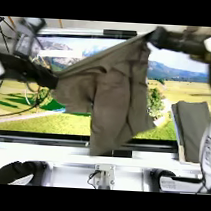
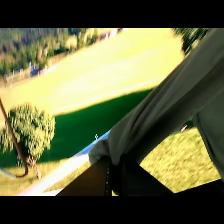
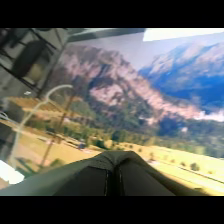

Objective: Fold the shirts.

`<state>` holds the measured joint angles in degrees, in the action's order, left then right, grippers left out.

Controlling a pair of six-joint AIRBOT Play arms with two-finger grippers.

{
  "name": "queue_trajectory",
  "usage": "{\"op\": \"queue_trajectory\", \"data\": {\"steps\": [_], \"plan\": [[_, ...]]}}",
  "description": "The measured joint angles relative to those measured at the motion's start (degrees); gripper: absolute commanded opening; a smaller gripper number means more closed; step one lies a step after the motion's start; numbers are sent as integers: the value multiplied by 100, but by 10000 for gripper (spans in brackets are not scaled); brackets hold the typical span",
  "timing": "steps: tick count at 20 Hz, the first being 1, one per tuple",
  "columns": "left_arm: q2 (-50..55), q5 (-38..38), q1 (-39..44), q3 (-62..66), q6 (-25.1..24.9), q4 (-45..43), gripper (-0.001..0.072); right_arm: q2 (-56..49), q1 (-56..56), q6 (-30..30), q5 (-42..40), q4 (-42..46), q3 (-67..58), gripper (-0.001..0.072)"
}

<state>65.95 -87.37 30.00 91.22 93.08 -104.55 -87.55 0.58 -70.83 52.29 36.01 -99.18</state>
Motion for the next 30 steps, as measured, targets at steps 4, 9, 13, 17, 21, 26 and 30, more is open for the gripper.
{"op": "queue_trajectory", "data": {"steps": [4,9,13,17,21,26,30], "plan": [[387,101,-452,-433,142,-9,46,-852,413,564,-695,-1019,-68,62],[940,304,-643,-579,208,409,46,-1526,588,507,-1300,-719,-94,661],[1185,678,-680,-592,0,1119,46,-1447,315,61,529,-374,-92,422],[1200,675,-957,-590,-374,1182,46,-699,-15,-870,2492,1335,61,588],[1200,643,-1370,-590,-636,1158,46,581,203,-1773,3283,2520,1818,590],[1200,647,-1644,-590,-942,1198,46,1832,1322,-2870,1840,2046,5001,665],[1200,710,-1687,-590,-1082,1272,46,1904,2380,-3517,437,1541,6127,664]]}}
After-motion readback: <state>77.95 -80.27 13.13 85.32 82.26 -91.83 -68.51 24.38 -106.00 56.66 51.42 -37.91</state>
